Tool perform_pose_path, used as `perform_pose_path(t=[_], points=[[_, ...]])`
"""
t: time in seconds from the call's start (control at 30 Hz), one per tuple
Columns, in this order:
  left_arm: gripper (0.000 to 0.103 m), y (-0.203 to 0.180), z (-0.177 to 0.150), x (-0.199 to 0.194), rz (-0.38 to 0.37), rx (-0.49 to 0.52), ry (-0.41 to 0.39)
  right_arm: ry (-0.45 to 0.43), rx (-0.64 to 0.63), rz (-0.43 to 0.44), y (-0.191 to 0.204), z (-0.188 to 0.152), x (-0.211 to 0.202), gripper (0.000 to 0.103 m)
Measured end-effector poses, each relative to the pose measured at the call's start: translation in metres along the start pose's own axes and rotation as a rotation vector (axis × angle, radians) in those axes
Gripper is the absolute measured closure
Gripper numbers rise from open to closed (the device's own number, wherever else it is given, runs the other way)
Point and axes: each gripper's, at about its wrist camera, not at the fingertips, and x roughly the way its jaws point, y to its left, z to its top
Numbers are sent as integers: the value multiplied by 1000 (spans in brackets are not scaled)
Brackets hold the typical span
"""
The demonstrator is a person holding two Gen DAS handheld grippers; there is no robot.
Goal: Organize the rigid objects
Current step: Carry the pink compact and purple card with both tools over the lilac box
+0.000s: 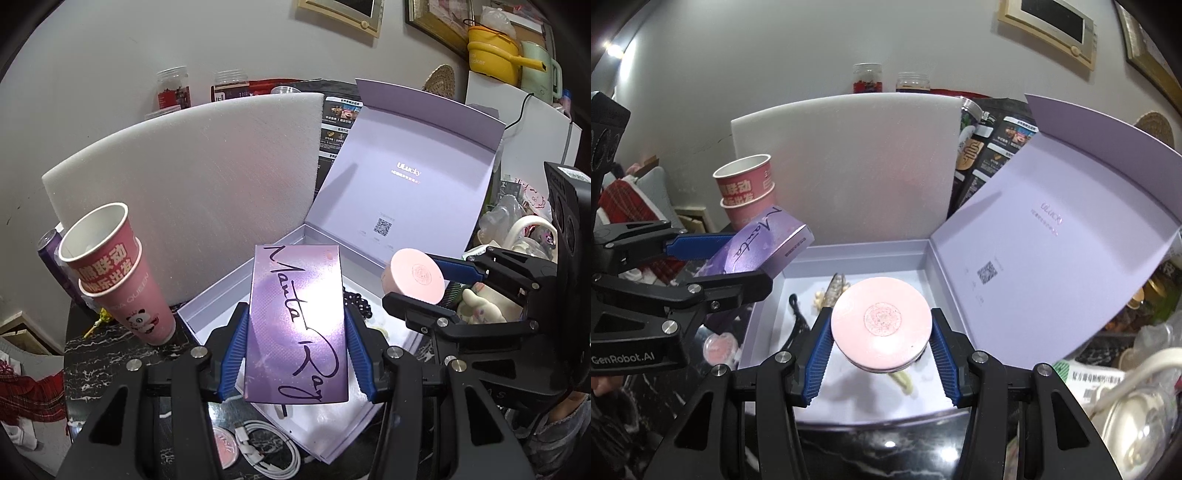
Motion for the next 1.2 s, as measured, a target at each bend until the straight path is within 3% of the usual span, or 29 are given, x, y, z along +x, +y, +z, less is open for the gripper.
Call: perform_pose_path(t=[0.53, 1.2], points=[[53, 9, 22, 45, 28, 25, 29, 21, 3, -23, -15, 27, 46, 53], [53, 15, 17, 112, 37, 12, 140, 139, 47, -45, -38, 7, 95, 53]])
